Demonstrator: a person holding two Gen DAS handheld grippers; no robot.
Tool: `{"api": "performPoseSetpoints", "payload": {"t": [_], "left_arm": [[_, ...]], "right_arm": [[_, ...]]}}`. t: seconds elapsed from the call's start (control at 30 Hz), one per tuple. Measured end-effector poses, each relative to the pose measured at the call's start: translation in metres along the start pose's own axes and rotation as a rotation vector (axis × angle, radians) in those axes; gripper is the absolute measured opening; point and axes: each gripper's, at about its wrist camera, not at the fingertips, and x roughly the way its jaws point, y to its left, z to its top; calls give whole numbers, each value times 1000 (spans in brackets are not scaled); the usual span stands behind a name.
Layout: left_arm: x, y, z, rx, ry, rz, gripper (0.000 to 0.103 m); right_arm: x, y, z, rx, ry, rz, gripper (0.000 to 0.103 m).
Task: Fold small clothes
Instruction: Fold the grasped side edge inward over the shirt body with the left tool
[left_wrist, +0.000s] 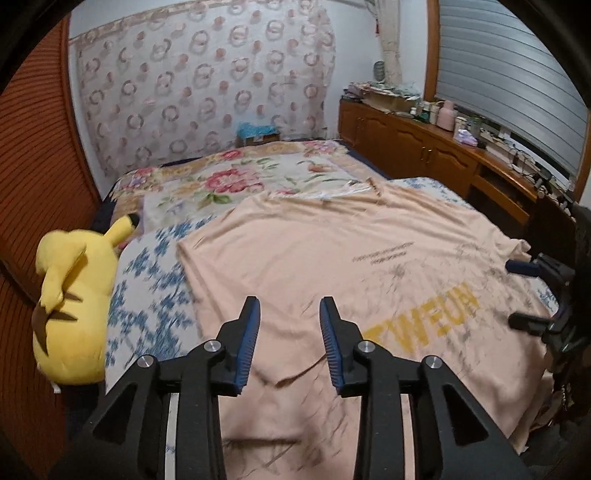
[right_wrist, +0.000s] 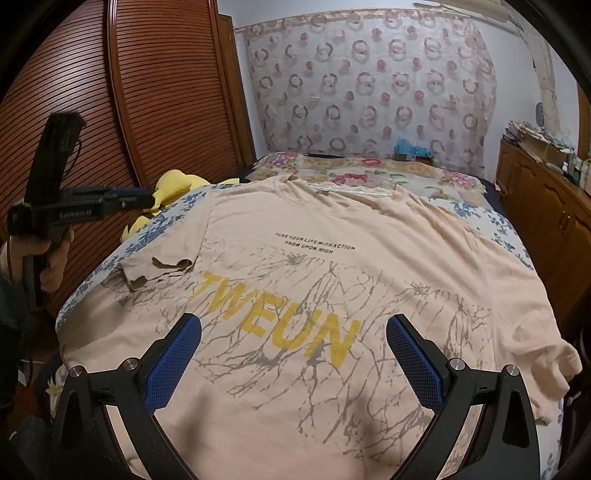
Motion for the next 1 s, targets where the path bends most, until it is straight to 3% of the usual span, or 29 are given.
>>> {"api": "performPoseSetpoints", "payload": {"t": [0.3, 0.73, 0.83, 1.0], "left_arm": [[14, 45, -45, -82, 73, 88, 35], [37, 70, -73, -138, 134, 108, 35], [37, 71, -74, -133, 123, 128, 45], [38, 77, -75, -160, 120, 129, 52]], "right_arm": [[22, 23, 21, -85, 17, 54, 89], [73, 60, 54, -214, 90, 175, 77], [84, 63, 59, -244, 120, 212, 74], [111, 69, 69, -272, 172, 252, 69]]}}
